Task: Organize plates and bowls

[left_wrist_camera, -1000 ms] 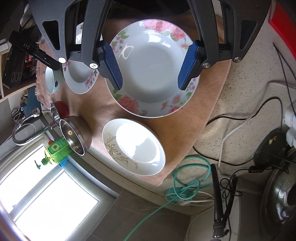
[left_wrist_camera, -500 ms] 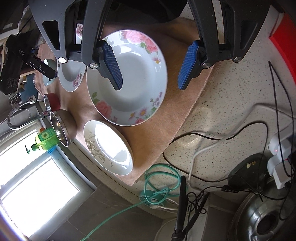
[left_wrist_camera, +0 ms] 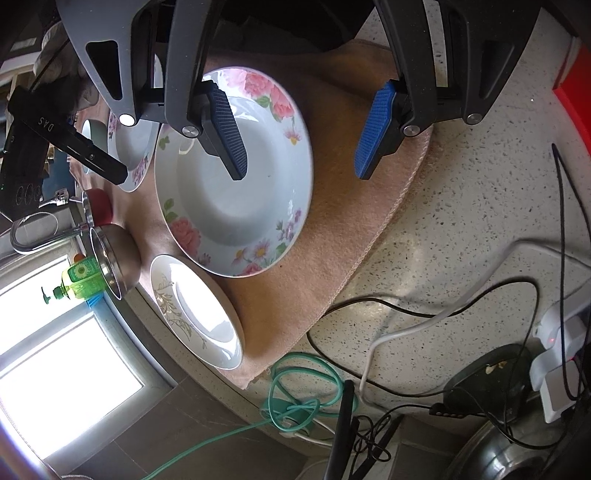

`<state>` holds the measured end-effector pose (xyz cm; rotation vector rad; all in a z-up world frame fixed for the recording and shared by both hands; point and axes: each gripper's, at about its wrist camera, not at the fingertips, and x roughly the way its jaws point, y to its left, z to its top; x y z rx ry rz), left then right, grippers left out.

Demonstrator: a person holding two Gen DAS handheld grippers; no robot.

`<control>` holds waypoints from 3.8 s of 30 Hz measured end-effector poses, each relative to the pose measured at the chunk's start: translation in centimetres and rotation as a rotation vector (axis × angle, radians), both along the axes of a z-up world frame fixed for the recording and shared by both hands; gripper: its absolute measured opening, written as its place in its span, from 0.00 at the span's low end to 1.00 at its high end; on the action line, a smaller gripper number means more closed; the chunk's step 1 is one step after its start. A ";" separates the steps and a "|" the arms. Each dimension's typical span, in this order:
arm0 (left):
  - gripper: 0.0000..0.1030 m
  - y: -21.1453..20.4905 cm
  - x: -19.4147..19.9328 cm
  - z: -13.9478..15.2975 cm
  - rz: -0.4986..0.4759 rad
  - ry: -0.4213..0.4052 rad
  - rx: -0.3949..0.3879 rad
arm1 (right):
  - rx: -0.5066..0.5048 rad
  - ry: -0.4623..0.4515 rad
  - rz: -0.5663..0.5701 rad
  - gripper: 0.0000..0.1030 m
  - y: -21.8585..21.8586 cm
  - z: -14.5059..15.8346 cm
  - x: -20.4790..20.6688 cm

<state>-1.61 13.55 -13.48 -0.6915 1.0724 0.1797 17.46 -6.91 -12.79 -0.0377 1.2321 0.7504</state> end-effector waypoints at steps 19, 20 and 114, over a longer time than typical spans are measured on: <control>0.16 -0.1 0.4 -1.4 -0.019 0.026 -0.038 | -0.030 0.063 0.040 0.32 2.3 -2.7 1.2; 0.15 -0.1 0.4 -1.4 -0.021 0.026 -0.037 | -0.031 0.064 0.039 0.30 2.3 -2.8 1.3; 0.12 -17.0 7.4 0.7 -0.409 0.003 -0.033 | -0.056 0.104 -0.347 0.14 -18.8 -1.5 -1.1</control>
